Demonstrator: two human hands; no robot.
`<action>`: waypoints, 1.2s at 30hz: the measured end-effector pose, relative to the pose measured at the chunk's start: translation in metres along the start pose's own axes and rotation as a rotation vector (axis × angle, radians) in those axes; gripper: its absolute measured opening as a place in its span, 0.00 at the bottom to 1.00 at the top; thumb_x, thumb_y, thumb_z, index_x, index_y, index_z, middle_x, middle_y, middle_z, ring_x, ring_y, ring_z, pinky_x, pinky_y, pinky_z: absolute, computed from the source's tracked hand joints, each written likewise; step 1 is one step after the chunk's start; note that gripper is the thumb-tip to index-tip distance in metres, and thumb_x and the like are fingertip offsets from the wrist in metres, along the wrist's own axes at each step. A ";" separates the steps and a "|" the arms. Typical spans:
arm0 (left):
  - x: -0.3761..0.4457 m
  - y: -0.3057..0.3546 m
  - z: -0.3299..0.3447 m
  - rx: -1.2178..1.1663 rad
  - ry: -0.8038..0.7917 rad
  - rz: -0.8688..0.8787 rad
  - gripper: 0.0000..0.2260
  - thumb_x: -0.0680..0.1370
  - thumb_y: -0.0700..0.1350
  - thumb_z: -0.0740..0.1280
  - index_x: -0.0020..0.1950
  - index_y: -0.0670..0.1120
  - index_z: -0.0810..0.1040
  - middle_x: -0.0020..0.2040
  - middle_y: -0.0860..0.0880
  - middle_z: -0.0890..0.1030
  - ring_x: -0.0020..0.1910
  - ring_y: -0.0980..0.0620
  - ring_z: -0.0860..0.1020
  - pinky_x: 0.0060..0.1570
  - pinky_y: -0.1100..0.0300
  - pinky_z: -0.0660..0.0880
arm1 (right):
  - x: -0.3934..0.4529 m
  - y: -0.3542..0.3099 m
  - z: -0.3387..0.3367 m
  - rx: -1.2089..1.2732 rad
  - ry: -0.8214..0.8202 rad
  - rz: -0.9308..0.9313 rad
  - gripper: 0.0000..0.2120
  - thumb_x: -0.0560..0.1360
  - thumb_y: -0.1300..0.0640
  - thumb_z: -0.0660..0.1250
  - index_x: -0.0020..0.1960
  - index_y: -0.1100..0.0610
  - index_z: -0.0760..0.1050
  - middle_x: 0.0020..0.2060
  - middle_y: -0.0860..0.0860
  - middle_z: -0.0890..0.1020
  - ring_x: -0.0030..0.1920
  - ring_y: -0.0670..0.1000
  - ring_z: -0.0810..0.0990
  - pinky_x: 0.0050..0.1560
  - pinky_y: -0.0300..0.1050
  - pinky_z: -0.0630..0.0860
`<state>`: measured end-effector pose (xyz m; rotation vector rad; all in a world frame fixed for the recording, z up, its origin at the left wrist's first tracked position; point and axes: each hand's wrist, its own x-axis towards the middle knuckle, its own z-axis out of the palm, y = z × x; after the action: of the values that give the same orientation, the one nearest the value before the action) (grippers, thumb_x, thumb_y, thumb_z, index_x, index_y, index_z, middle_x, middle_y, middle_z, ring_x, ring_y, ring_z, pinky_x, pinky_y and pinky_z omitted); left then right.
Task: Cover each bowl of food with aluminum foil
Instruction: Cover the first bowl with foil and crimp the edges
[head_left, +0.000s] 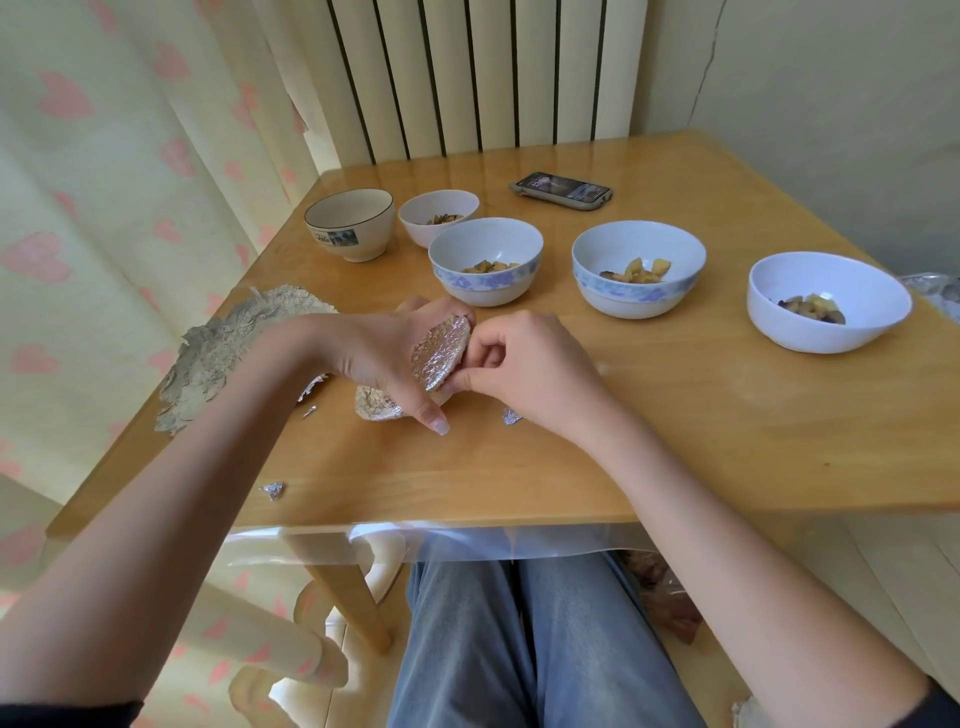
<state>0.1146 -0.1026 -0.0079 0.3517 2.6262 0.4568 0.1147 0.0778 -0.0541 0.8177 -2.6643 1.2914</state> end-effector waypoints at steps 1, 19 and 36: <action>0.000 0.001 0.000 0.013 0.005 0.000 0.47 0.61 0.53 0.82 0.69 0.66 0.54 0.67 0.56 0.60 0.63 0.53 0.67 0.57 0.60 0.63 | 0.001 -0.002 -0.003 -0.105 0.011 0.023 0.15 0.63 0.45 0.77 0.31 0.53 0.75 0.24 0.44 0.75 0.27 0.44 0.72 0.31 0.41 0.67; -0.001 0.009 0.001 0.079 -0.003 0.090 0.42 0.60 0.51 0.83 0.57 0.75 0.57 0.67 0.58 0.61 0.65 0.56 0.65 0.61 0.60 0.62 | 0.011 0.009 -0.015 -0.147 0.005 0.000 0.15 0.60 0.46 0.78 0.32 0.53 0.75 0.25 0.43 0.75 0.29 0.44 0.72 0.32 0.42 0.68; -0.001 0.004 0.001 0.035 -0.020 0.093 0.40 0.50 0.60 0.79 0.55 0.75 0.62 0.63 0.61 0.64 0.65 0.58 0.66 0.63 0.57 0.67 | 0.024 0.010 -0.026 -0.295 0.022 -0.119 0.12 0.65 0.49 0.75 0.32 0.52 0.74 0.28 0.45 0.75 0.34 0.46 0.74 0.32 0.42 0.66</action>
<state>0.1161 -0.0990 -0.0067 0.4886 2.6087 0.4360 0.0848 0.0925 -0.0378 0.8951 -2.6529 0.8479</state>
